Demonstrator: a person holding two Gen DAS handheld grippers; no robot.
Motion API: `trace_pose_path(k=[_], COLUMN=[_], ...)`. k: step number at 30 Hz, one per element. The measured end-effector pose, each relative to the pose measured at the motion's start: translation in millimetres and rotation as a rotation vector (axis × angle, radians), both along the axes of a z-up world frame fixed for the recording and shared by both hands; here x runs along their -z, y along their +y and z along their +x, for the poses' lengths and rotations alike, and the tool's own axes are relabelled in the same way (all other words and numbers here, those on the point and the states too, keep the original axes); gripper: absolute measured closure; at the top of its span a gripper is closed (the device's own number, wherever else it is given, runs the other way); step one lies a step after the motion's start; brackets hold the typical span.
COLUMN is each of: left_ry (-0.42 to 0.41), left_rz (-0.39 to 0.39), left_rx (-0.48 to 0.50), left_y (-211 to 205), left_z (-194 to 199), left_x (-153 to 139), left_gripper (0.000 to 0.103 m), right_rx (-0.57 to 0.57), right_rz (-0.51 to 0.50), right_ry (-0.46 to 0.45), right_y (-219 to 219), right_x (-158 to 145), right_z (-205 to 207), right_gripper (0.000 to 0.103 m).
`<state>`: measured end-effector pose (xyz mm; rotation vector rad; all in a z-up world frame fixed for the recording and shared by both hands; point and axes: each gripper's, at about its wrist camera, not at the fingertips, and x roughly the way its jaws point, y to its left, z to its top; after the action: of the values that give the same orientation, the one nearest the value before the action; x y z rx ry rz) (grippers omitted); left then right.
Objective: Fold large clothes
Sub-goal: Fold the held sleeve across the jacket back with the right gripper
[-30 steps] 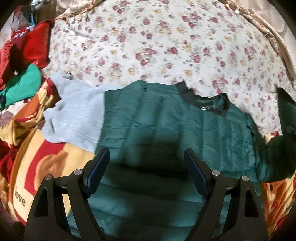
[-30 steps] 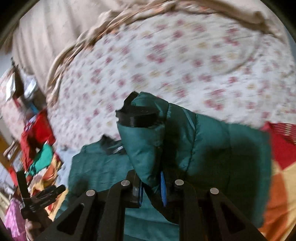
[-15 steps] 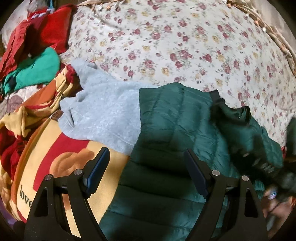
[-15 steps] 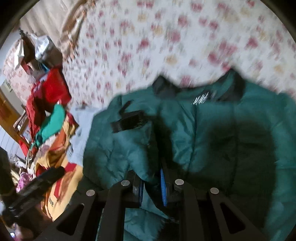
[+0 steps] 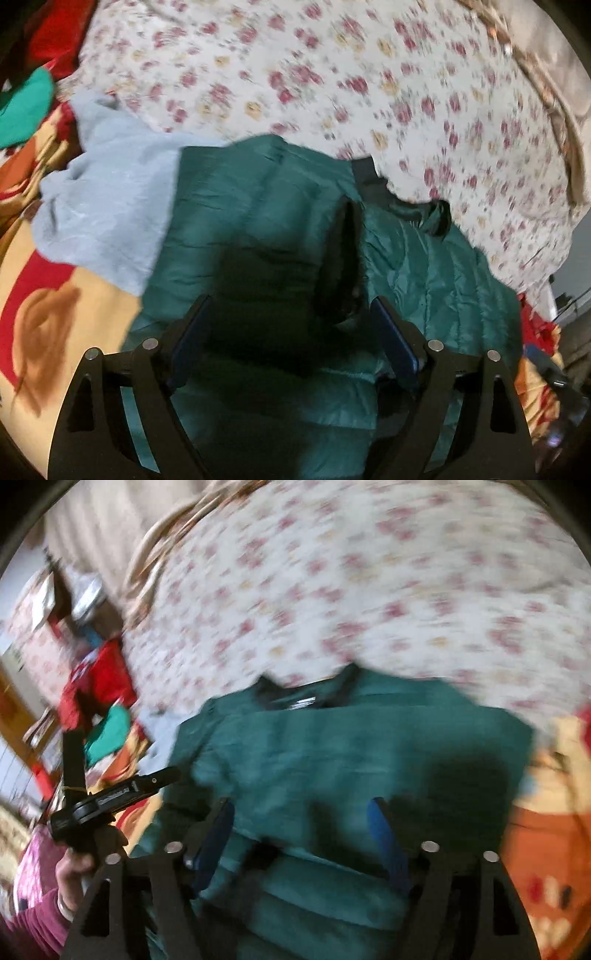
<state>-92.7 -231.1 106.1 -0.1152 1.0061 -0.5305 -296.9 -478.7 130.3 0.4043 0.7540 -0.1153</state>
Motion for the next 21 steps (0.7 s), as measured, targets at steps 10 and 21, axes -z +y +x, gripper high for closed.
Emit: trace_pose_path(k=[10, 21], left_ry=[-0.121, -0.172], left_rz=[0.136, 0.157], left_rx=[0.100, -0.093], left_y=[-63, 27], left_z=[3, 40], left_x=[-13, -23], left_gripper=[0.088, 0.095], right_rx=[0.368, 0.252], right_rz=[0.159, 0.100], right_ry=[0.053, 0.050], right_y=[-108, -77], right_x=[43, 56], right_z=[-83, 9], right_gripper=[0.025, 0.025])
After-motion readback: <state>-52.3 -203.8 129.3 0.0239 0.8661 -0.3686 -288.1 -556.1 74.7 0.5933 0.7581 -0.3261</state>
